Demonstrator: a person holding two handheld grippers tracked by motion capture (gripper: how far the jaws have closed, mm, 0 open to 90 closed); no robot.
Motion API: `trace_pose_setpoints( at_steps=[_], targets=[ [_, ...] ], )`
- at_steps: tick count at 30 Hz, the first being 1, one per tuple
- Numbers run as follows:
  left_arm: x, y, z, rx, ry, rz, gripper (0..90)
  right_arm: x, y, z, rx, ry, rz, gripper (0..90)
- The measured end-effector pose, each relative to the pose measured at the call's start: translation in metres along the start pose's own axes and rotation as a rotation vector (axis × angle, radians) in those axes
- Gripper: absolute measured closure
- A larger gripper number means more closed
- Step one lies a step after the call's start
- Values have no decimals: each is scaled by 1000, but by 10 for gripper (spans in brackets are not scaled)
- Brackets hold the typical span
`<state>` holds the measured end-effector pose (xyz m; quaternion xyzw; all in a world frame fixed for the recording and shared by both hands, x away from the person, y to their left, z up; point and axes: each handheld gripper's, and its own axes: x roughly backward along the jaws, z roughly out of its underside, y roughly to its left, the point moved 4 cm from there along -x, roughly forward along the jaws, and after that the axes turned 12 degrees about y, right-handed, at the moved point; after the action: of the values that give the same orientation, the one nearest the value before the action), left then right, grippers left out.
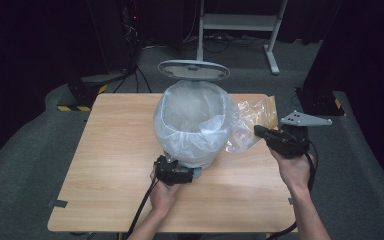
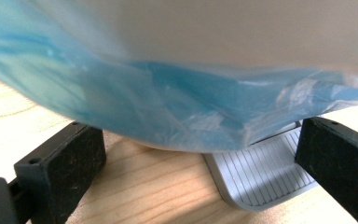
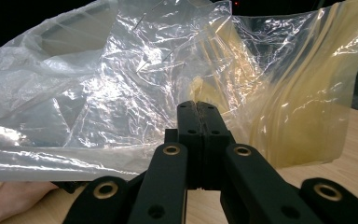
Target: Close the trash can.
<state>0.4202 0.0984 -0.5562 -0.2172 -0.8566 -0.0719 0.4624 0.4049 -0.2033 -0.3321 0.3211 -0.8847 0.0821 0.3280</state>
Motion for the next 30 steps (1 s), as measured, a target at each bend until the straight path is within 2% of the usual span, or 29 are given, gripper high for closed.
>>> trace_pose_setpoints(
  at_steps=[30],
  targets=[
    [0,0,0,-1,1,0,19,-15,19,-30,53,20,-41,894]
  ],
)
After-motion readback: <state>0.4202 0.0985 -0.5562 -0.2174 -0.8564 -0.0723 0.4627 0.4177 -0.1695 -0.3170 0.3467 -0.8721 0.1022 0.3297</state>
